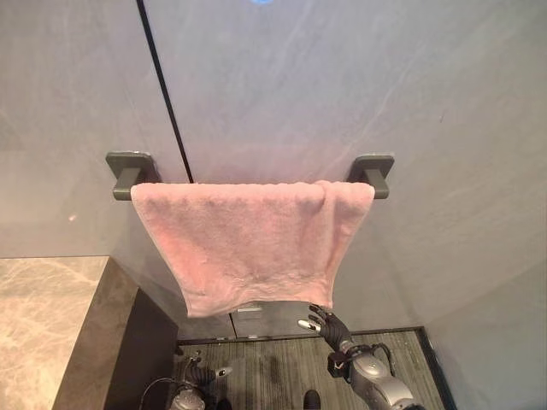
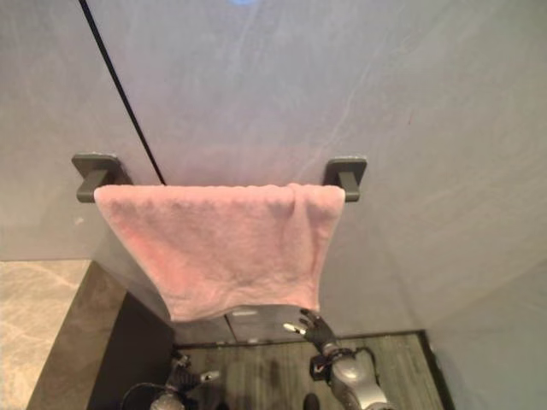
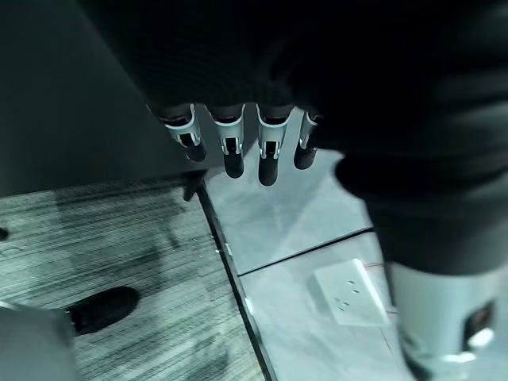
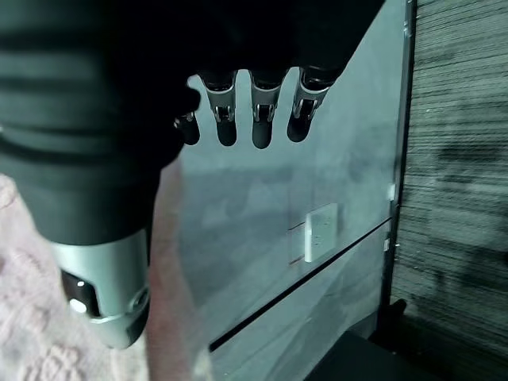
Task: Put brush and paste in cup on sink, flatten towel.
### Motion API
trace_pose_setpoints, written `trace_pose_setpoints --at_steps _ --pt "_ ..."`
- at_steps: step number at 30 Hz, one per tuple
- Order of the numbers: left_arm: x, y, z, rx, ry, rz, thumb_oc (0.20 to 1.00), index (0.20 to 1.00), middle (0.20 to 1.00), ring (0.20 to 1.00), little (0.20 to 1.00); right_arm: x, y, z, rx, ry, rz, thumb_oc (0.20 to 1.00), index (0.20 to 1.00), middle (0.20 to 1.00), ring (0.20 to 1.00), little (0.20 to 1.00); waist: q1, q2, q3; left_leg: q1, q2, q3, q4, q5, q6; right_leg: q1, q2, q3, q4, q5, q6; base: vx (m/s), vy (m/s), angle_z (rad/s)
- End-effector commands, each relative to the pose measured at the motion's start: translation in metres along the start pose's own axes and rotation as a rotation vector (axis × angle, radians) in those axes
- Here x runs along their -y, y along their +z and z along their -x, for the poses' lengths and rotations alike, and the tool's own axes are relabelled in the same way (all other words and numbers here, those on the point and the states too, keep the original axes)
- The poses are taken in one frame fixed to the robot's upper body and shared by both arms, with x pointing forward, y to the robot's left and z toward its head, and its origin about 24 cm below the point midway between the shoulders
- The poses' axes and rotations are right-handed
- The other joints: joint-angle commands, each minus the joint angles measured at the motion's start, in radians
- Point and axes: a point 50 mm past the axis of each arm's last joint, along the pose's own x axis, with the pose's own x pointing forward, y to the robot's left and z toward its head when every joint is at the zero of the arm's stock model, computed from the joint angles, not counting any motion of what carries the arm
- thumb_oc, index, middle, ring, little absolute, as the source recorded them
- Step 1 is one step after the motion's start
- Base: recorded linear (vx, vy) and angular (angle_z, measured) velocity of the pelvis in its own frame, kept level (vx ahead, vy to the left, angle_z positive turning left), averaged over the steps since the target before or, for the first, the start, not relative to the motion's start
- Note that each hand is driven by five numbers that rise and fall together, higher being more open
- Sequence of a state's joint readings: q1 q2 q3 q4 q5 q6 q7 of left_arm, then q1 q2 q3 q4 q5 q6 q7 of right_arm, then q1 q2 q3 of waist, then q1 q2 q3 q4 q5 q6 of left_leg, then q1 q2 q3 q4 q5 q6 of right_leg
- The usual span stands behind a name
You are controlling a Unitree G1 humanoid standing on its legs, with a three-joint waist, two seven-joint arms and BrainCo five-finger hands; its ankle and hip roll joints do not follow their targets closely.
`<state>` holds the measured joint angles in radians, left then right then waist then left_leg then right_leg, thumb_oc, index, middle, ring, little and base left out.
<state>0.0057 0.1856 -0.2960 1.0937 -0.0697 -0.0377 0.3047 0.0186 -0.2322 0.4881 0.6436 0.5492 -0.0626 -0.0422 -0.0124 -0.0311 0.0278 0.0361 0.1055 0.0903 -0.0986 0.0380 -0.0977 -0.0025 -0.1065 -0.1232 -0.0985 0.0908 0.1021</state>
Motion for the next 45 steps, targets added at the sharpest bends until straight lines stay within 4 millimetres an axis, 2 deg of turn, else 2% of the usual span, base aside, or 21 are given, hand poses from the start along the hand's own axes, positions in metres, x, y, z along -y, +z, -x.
trace_pose_setpoints --at_steps 1,3,6,7,10,12,14,15,17,21,23,24,25,28,30,32,33,36,39,42,45 --pt "-0.001 0.012 -0.007 -0.008 -0.010 -0.019 1.000 1.000 1.000 1.000 1.000 0.007 0.012 -0.007 0.044 -0.076 -0.075 1.000 1.000 1.000 1.000 1.000 0.004 -0.003 0.004 -0.021 -0.044 0.044 0.011 0.013 0.008 0.052 -0.032 -0.005 0.011 -0.022 0.051 0.02 0.008 -0.05" --pt "-0.017 -0.001 -0.008 -0.074 0.071 0.028 1.000 1.000 1.000 1.000 1.000 0.041 0.000 -0.001 0.003 -0.308 -0.137 1.000 1.000 1.000 1.000 1.000 -0.001 0.001 0.000 -0.021 -0.043 0.049 0.011 0.012 0.008 0.051 -0.031 -0.002 0.011 -0.022 0.051 0.02 0.006 -0.05" --pt "-0.034 0.006 -0.008 -0.007 0.155 0.106 1.000 1.000 1.000 1.000 1.000 0.061 0.010 0.014 0.110 -0.422 -0.230 1.000 1.000 1.000 1.000 1.000 -0.005 0.003 0.002 -0.020 -0.043 0.050 0.011 0.011 0.007 0.052 -0.031 -0.001 0.011 -0.021 0.052 0.01 0.000 -0.01" --pt "-0.054 0.022 -0.005 0.117 0.221 0.143 1.000 1.000 1.000 1.000 1.000 0.075 0.020 0.029 0.200 -0.479 -0.219 1.000 1.000 1.000 1.000 1.000 -0.005 0.004 0.004 -0.021 -0.043 0.047 0.011 0.011 0.007 0.053 -0.032 -0.003 0.011 -0.022 0.054 0.00 0.000 0.00" --pt "-0.096 0.048 0.013 0.355 0.362 0.093 1.000 1.000 1.000 1.000 1.000 0.098 0.060 0.062 0.401 -0.620 0.047 1.000 1.000 1.000 1.000 1.000 -0.005 0.006 0.008 -0.022 -0.043 0.043 0.011 0.008 0.006 0.055 -0.034 -0.009 0.011 -0.028 0.058 0.01 -0.004 0.01" --pt "-0.134 0.070 0.032 0.529 0.586 0.046 1.000 1.000 1.000 1.000 1.000 0.101 0.112 0.097 0.688 -0.711 0.234 1.000 1.000 1.000 1.000 1.000 -0.007 0.004 0.014 -0.023 -0.043 0.041 0.011 0.006 0.003 0.055 -0.035 -0.010 0.011 -0.031 0.061 0.00 0.000 0.00" --pt "-0.161 0.087 0.054 0.659 0.757 0.079 1.000 1.000 1.000 1.000 1.000 0.102 0.139 0.121 0.853 -0.808 0.312 1.000 1.000 1.000 1.000 1.000 -0.007 0.003 0.020 -0.026 -0.040 0.043 0.011 0.010 0.002 0.052 -0.036 -0.008 0.011 -0.027 0.061 -0.02 -0.006 -0.04" --pt "-0.161 0.086 0.054 0.657 0.756 0.078 1.000 1.000 1.000 1.000 1.000 0.102 0.138 0.122 0.851 -0.808 0.313 1.000 1.000 1.000 1.000 1.000 -0.008 0.003 0.016 -0.024 -0.040 0.043 0.011 0.003 0.001 0.054 -0.036 -0.008 0.011 -0.034 0.062 0.00 -0.003 -0.08" --pt "-0.177 0.103 0.071 0.766 0.863 0.069 1.000 1.000 1.000 1.000 1.000 0.098 0.161 0.141 1.008 -0.881 0.371 1.000 1.000 1.000 1.000 1.000 -0.008 0.003 0.018 -0.022 -0.038 0.044 0.011 -0.001 -0.001 0.054 -0.035 -0.007 0.011 -0.036 0.062 0.01 0.000 -0.09" --pt "-0.217 0.149 0.140 1.130 1.212 -0.075 1.000 1.000 1.000 1.000 1.000 0.073 0.210 0.190 1.380 -1.048 0.732 1.000 1.000 1.000 1.000 1.000 -0.005 0.001 0.012 -0.014 -0.031 0.043 0.011 -0.002 -0.008 0.059 -0.031 -0.004 0.011 -0.038 0.061 0.00 0.000 -0.02" --pt "-0.217 0.149 0.140 1.129 1.213 -0.075 1.000 1.000 1.000 1.000 1.000 0.073 0.210 0.190 1.381 -1.048 0.733 1.000 1.000 1.000 1.000 1.000 -0.007 0.001 0.010 -0.013 -0.031 0.042 0.011 -0.008 -0.008 0.060 -0.031 -0.003 0.011 -0.043 0.062 0.00 0.000 0.00" --pt "-0.222 0.158 0.155 1.200 1.287 -0.116 1.000 1.000 1.000 1.000 1.000 0.066 0.219 0.197 1.448 -1.065 0.794 1.000 1.000 1.000 1.000 1.000 -0.005 -0.001 0.008 -0.012 -0.030 0.043 0.011 -0.009 -0.009 0.062 -0.031 -0.002 0.011 -0.043 0.062 0.00 0.000 0.00" --pt "-0.226 0.178 0.184 1.351 1.379 -0.169 1.000 1.000 1.000 1.000 1.000 0.049 0.233 0.205 1.563 -1.020 0.890 1.000 1.000 1.000 1.000 1.000 0.000 -0.003 0.001 -0.009 -0.028 0.041 0.011 -0.011 -0.010 0.064 -0.029 -0.002 0.011 -0.044 0.062 0.00 0.000 0.00" --pt "-0.227 0.187 0.204 1.447 1.447 -0.241 1.000 1.000 1.000 1.000 1.000 0.035 0.240 0.208 1.628 -0.948 0.974 1.000 1.000 1.000 1.000 1.000 0.001 -0.005 0.001 -0.006 -0.028 0.042 0.011 -0.013 -0.011 0.064 -0.028 0.001 0.011 -0.044 0.062 0.00 0.000 0.00" --pt "-0.225 0.201 0.231 1.585 1.502 -0.373 1.000 1.000 1.000 1.000 1.000 0.022 0.244 0.207 1.660 -0.826 1.103 1.000 1.000 1.000 1.000 1.000 0.006 -0.007 0.000 -0.006 -0.029 0.039 0.011 -0.013 -0.011 0.065 -0.027 0.001 0.011 -0.043 0.063 0.00 0.000 0.00" --pt "-0.223 0.207 0.245 1.659 1.477 -0.488 1.000 1.000 1.000 1.000 1.000 0.017 0.247 0.206 1.648 -0.752 1.213 1.000 1.000 1.000 1.000 1.000 0.007 -0.008 0.001 -0.006 -0.030 0.040 0.011 -0.013 -0.012 0.065 -0.027 -0.002 0.011 -0.042 0.065 0.00 0.000 0.00" --pt "-0.223 0.207 0.245 1.658 1.475 -0.489 1.000 1.000 1.000 1.000 1.000 0.017 0.247 0.206 1.647 -0.749 1.212 1.000 1.000 1.000 1.000 1.000 0.006 -0.008 0.001 -0.006 -0.030 0.040 0.011 -0.013 -0.012 0.065 -0.027 -0.002 0.011 -0.042 0.065 0.00 0.000 0.00" --pt "-0.219 0.214 0.262 1.742 1.377 -0.789 1.000 1.000 1.000 1.000 1.000 0.013 0.252 0.210 1.614 -0.622 1.416 1.000 1.000 1.000 1.000 1.000 0.008 -0.010 0.002 -0.006 -0.031 0.037 0.011 -0.010 -0.012 0.067 -0.027 -0.003 0.011 -0.037 0.068 0.00 0.000 0.00" --pt "-0.217 0.207 0.260 1.684 1.228 -1.032 1.000 1.000 1.000 1.000 1.000 0.014 0.253 0.217 1.548 -0.519 1.603 1.000 1.000 1.000 1.000 1.000 0.014 -0.012 0.007 -0.009 -0.034 0.036 0.011 -0.009 -0.011 0.064 -0.026 -0.006 0.011 -0.035 0.074 0.00 0.000 0.00" --pt "-0.217 0.204 0.260 1.666 1.167 -1.107 1.000 1.000 1.000 1.000 1.000 0.009 0.253 0.219 1.547 -0.451 1.645 1.000 1.000 1.000 1.000 1.000 0.014 -0.012 0.008 -0.008 -0.036 0.036 0.011 -0.009 -0.010 0.065 -0.026 -0.006 0.011 -0.034 0.076 0.00 0.000 0.00" --pt "-0.217 0.201 0.256 1.620 1.088 -1.179 1.000 1.000 1.000 1.000 1.000 -0.007 0.257 0.221 1.601 -0.319 1.682 1.000 1.000 1.000 1.000 1.000 0.024 -0.013 0.012 -0.006 -0.036 0.033 0.011 -0.008 -0.008 0.067 -0.028 -0.009 0.011 -0.034 0.077 0.00 0.000 0.00"
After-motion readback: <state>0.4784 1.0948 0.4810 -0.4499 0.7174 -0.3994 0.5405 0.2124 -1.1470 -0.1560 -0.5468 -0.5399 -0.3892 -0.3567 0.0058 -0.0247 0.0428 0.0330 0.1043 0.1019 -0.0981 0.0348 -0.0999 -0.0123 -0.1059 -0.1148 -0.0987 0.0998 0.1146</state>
